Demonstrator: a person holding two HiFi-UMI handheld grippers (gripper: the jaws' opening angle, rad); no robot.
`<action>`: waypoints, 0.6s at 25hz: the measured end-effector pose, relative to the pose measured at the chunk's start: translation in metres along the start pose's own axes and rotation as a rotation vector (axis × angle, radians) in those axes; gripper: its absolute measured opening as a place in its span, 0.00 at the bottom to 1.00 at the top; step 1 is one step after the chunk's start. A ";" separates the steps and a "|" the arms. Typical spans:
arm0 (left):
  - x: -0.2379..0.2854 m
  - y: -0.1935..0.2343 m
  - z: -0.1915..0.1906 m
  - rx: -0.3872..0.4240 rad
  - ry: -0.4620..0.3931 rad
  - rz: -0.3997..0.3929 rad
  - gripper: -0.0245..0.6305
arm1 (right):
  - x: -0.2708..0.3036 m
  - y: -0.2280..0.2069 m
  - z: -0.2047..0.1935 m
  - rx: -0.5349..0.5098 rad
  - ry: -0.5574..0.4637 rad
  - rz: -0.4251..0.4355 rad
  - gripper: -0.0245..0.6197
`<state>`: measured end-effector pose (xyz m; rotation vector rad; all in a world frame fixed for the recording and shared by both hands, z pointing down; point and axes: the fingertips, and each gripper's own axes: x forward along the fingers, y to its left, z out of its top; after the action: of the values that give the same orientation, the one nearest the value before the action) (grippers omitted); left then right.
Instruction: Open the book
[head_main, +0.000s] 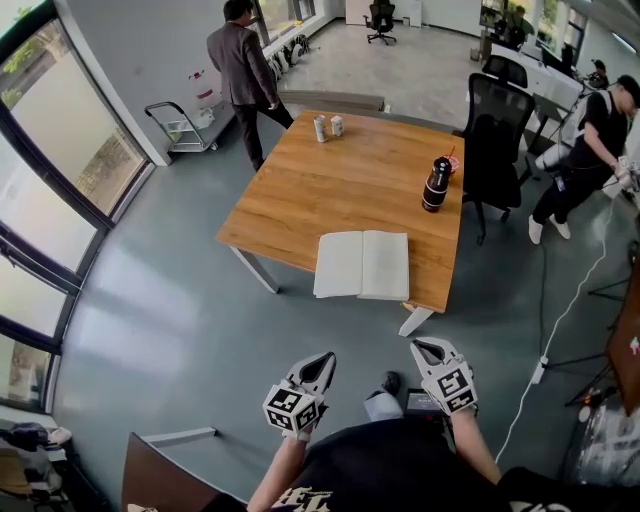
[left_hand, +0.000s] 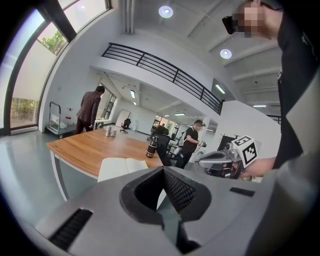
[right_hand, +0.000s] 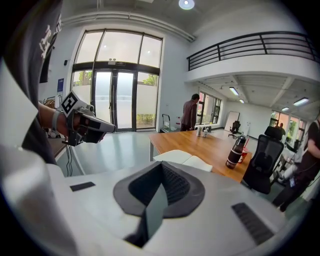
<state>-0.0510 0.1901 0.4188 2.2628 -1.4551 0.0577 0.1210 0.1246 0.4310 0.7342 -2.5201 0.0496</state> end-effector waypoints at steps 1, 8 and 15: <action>0.006 0.000 0.003 0.001 0.001 -0.001 0.04 | 0.002 -0.008 0.002 0.001 -0.003 -0.002 0.02; 0.044 -0.002 0.015 0.013 0.025 0.005 0.04 | 0.004 -0.055 -0.001 0.031 -0.015 -0.026 0.02; 0.080 -0.015 0.026 0.023 0.026 0.010 0.04 | 0.001 -0.103 -0.004 0.042 -0.047 -0.045 0.02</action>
<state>-0.0073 0.1167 0.4115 2.2647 -1.4597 0.1078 0.1749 0.0373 0.4244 0.8179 -2.5526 0.0703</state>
